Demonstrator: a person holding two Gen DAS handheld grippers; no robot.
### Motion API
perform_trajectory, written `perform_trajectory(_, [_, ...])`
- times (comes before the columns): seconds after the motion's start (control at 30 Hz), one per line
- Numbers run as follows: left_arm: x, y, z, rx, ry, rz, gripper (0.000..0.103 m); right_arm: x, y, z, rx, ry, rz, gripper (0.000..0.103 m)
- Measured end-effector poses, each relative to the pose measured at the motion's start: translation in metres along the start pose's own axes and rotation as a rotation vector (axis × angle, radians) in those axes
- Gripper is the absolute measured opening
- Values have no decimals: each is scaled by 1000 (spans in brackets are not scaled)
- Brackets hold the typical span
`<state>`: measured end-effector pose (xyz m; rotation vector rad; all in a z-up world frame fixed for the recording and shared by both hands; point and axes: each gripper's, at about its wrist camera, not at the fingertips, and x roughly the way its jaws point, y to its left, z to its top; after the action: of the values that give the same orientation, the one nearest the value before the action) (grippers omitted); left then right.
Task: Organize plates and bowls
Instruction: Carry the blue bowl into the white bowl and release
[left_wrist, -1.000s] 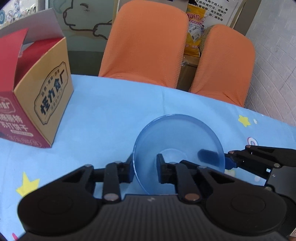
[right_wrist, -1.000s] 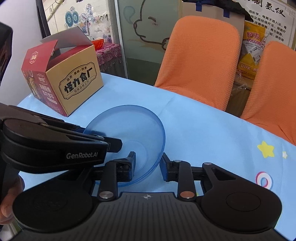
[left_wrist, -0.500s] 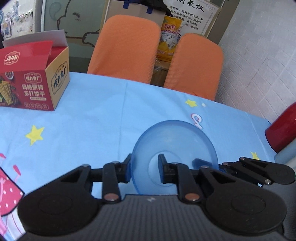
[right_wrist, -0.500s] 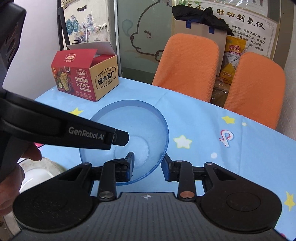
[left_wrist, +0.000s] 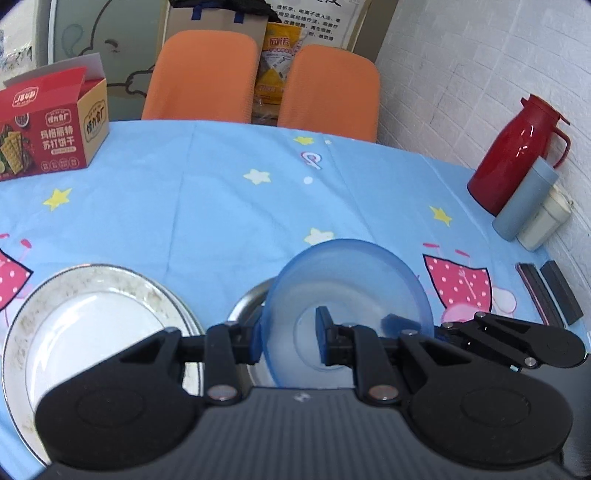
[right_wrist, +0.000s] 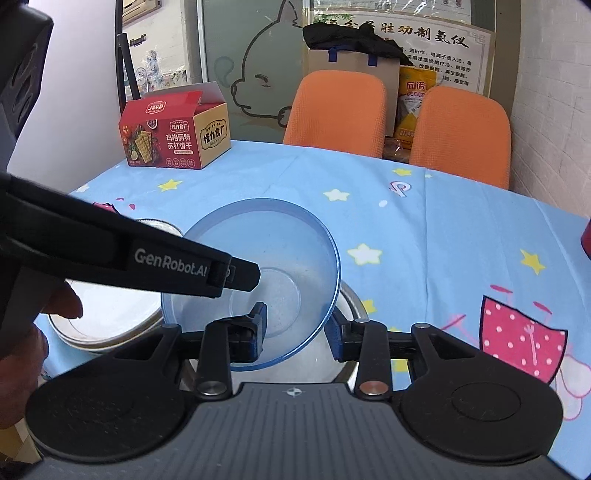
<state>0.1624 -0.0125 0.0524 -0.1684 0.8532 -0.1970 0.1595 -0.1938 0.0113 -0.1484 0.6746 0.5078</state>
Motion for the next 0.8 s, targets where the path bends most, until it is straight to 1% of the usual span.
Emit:
perform_trajectory(0.13, [7,-2,-12,8,32,6,17,5,-3,-6,17,0,-2,63])
perform_trajectory(0.2, [12,0,-14,6,40,14,18,4,-3,-12,27,-5,8,63])
perform_trajectory(0.3, [16,3,-15,11,46,3,19,5,-3,-17,24,-8,6,64])
perform_trajectory(0.33, [16,2,-16,17,42,1,20,5,-3,-18,22,-14,6,62])
perform_trajectory(0.37, [15,3,-16,21,36,0,32,4,-3,-18,25,-23,9,63])
perform_trajectory(0.4, [13,5,-15,20,27,-9,52,-2,-4,-23,38,-43,17,63])
perform_trajectory(0.43, [11,6,-14,12,17,-15,58,-6,-5,-25,56,-66,14,69])
perform_trajectory(0.47, [7,9,-12,1,7,-17,72,-11,-8,-27,74,-87,-8,72])
perform_trajectory(0.5, [2,11,-10,-18,-10,-23,78,-16,-11,-28,89,-111,-26,78])
perform_trajectory(0.53, [-4,13,-8,-30,-36,-11,81,-22,-15,-29,109,-137,-37,84])
perform_trajectory(0.57, [-10,16,-7,-35,-67,3,89,-27,-19,-31,133,-159,-43,89])
perform_trajectory(0.6, [-17,18,-7,-39,-110,27,96,-32,-23,-34,160,-180,-45,101])
perform_trajectory(0.63, [-24,19,-6,-46,-146,47,99,-36,-26,-36,185,-196,-49,103])
perform_trajectory(0.67, [-30,21,-6,-50,-181,64,99,-39,-28,-38,204,-207,-53,103])
perform_trajectory(0.8, [-42,23,-4,-69,-242,89,100,-39,-31,-46,277,-228,-46,103])
